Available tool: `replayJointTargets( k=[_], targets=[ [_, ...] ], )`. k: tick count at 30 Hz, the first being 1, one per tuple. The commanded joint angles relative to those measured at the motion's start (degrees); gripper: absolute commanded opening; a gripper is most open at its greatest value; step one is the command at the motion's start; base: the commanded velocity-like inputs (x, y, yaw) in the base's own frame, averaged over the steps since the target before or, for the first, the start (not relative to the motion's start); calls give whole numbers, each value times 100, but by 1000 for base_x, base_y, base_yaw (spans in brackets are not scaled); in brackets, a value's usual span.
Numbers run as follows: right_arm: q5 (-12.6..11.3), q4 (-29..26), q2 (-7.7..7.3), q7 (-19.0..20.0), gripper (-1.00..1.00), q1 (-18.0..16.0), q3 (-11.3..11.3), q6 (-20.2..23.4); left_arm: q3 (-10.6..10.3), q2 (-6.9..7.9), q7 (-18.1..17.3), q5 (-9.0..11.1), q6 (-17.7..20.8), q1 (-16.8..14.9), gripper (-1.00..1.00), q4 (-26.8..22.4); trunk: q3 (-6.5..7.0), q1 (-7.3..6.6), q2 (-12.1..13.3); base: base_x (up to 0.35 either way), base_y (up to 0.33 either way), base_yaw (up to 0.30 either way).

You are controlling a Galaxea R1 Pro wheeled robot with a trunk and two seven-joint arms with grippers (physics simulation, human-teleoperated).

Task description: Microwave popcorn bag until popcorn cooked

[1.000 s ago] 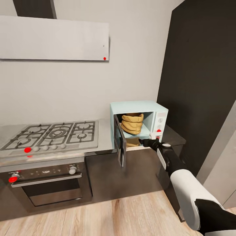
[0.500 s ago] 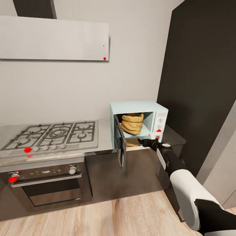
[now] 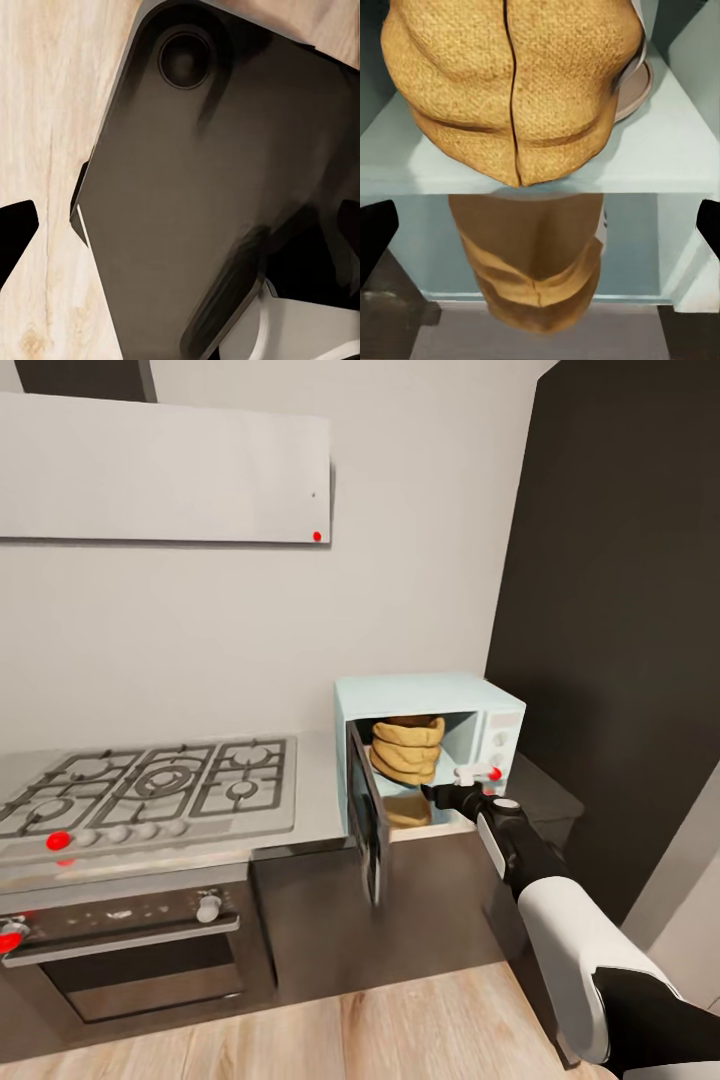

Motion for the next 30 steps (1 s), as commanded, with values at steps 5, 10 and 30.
replayJointTargets(
  k=[5, 10, 30],
  targets=[
    [17, -22, 20, -5, 100, -3, -51, 38, 15, -1, 3, 19, -8, 2, 100, -8, -6, 3, -3, 229, 0, 0],
    [-30, 18, 27, -25, 100, -3, -60, 81, 15, -4, 1, 19, -8, 2, 100, -7, -6, 3, -3, 222, 0, 0],
    [-26, 32, 27, 9, 100, -3, -63, 13, 15, -2, 2, 19, -8, 2, 100, -8, -6, 3, -3, 190, 0, 0]
  ],
)
